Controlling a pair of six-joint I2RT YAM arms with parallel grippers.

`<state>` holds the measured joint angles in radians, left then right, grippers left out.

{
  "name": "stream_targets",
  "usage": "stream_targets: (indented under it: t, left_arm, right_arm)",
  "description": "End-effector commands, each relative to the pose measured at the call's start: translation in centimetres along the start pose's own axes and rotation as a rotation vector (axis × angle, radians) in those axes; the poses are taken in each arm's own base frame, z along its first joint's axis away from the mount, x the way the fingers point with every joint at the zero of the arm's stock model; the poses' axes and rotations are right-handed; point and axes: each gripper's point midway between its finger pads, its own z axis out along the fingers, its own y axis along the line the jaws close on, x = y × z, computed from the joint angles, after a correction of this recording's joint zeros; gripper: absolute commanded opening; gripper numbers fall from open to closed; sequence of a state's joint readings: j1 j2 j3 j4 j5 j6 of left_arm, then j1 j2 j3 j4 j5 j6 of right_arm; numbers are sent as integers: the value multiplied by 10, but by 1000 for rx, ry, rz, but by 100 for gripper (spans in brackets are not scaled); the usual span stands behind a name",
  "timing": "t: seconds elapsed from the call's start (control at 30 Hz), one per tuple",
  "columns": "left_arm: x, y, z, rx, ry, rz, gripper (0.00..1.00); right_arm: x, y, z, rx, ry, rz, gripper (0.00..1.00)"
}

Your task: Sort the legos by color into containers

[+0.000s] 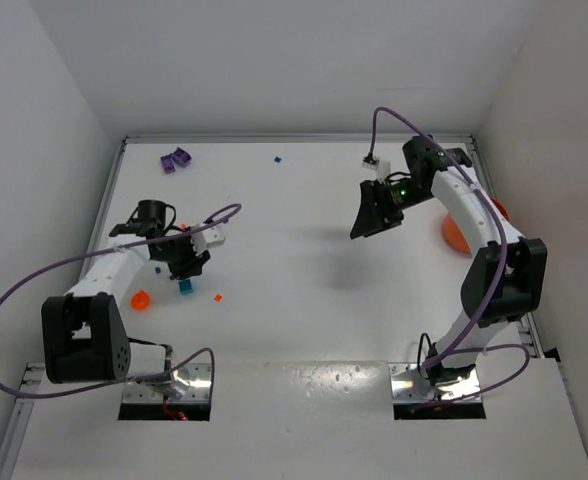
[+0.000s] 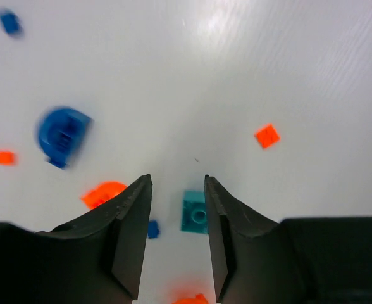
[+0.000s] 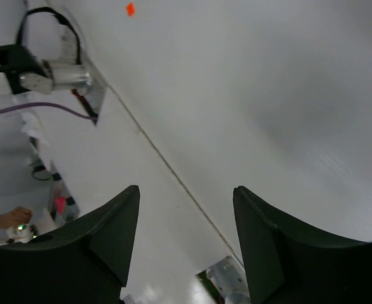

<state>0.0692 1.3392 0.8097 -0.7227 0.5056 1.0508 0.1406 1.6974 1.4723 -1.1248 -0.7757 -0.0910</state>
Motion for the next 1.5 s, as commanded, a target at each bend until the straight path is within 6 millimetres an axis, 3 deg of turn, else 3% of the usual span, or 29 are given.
stream_targets:
  t: [0.0,0.07,0.1,0.17,0.27,0.4,0.47,0.67,0.73,0.93,1.07,1.23,1.47]
  left_arm:
    - [-64,-1,-21,2,-193,9,44]
    - [-80,-2,-25,-4,-199,30,44]
    - [-81,0,-26,-15,-184,25,49]
    - [-68,8,-28,-61,-106,-26,61]
    - [-47,22,-39,-142,-53,-163,62]
    - [-17,1,-43,-147,53,-244,63]
    - [-11,-5,-49,-166,63,-154,65]
    - [15,-23,-38,-115,119,115,83]
    - [22,-28,-27,-50,132,141,83]
    - [17,-6,-15,30,85,198,83]
    - [29,-6,0,103,108,173,84]
    - [40,3,8,69,134,178,85]
    - [58,6,17,-1,181,197,79]
  right_arm:
    - [-23,39,-4,-196,-79,-13,61]
    - [-22,39,1,-201,-65,-9,61]
    - [-22,39,1,-201,-65,-9,61]
    - [-22,37,-1,-176,-67,-17,61]
    - [-19,36,-4,-144,-71,-27,61]
    - [-11,33,-3,-124,-60,-18,61]
    - [-8,31,-2,-116,-53,-11,61]
    - [-5,25,2,-109,-39,-14,61]
    - [-5,23,4,-110,-34,-16,61]
    - [-5,23,4,-110,-34,-16,61]
    - [-3,20,4,-93,-25,-18,61]
    - [-3,20,4,-93,-25,-18,61]
    - [-7,16,6,-84,-23,-18,61]
